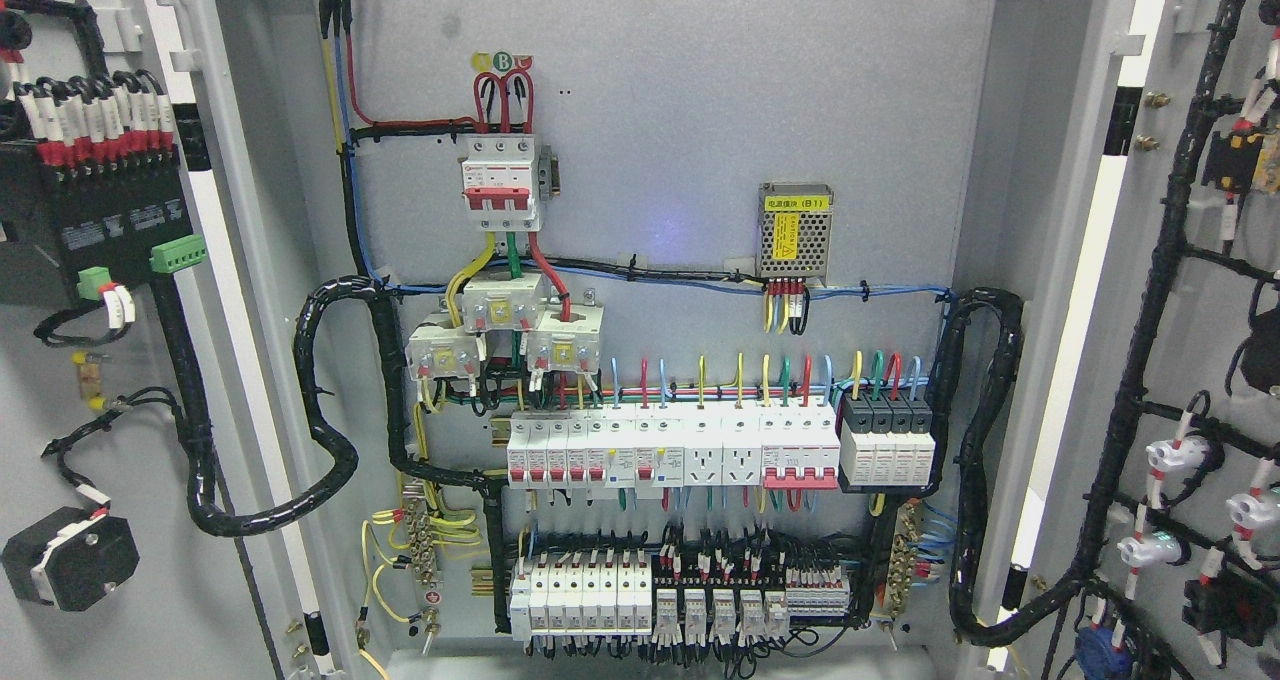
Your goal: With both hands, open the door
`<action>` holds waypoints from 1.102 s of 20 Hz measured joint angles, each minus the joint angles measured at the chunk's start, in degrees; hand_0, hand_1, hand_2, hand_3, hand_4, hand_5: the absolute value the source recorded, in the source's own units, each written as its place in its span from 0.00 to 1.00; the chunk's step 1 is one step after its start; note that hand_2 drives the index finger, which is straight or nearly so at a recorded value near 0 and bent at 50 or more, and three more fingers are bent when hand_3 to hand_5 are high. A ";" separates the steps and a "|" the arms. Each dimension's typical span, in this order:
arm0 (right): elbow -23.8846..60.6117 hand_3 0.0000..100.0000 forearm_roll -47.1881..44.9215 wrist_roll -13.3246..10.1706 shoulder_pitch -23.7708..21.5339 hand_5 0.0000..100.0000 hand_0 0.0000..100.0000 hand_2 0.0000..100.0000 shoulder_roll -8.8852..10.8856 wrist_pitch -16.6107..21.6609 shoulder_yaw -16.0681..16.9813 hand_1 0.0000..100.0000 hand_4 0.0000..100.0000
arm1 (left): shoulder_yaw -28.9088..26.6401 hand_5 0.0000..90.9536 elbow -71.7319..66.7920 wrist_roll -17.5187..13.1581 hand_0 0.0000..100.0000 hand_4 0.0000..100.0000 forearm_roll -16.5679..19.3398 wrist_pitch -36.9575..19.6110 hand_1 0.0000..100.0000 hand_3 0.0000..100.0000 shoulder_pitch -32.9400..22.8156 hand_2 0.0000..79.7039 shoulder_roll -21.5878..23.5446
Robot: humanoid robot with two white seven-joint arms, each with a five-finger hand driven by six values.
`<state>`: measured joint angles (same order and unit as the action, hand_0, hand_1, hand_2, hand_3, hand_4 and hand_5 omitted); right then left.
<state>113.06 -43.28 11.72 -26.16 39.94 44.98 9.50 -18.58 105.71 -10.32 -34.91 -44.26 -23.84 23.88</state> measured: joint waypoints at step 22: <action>-0.05 0.00 -2.94 0.02 -1.81 0.00 0.11 0.00 0.17 -0.03 3.06 0.00 0.00 | -3.95 0.00 -7.95 0.43 0.00 0.03 -2.21 6.13 0.00 0.00 7.62 0.00 2.45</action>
<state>113.01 -46.21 11.75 -27.98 40.12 44.95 12.56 -22.53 97.76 -9.89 -37.12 -38.14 -16.21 26.32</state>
